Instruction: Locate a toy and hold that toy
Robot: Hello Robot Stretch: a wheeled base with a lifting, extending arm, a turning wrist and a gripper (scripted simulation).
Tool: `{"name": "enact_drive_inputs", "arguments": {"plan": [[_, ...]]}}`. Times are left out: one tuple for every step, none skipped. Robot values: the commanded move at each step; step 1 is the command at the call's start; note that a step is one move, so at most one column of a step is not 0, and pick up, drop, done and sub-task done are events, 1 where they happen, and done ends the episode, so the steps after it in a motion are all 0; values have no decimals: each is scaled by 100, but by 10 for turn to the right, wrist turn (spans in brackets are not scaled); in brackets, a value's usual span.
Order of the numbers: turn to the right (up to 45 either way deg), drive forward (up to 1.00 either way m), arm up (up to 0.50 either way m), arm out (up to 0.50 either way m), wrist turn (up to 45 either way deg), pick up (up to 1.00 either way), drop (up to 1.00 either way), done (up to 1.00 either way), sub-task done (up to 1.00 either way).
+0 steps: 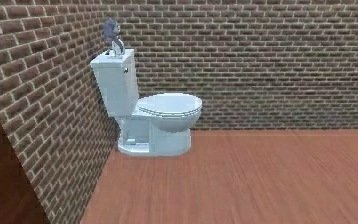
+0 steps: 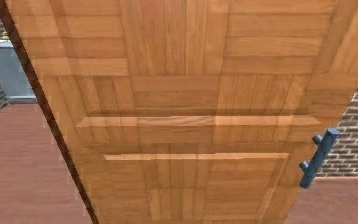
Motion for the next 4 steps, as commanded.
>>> {"name": "enact_drive_inputs", "arguments": {"plan": [[0,55,0,0,0,0,0,0,0],[420,0,0,0,0,0,0,0,0],[0,40,0,0,0,0,0,0,0],[240,0,0,0,0,0,0,0,0]]}}
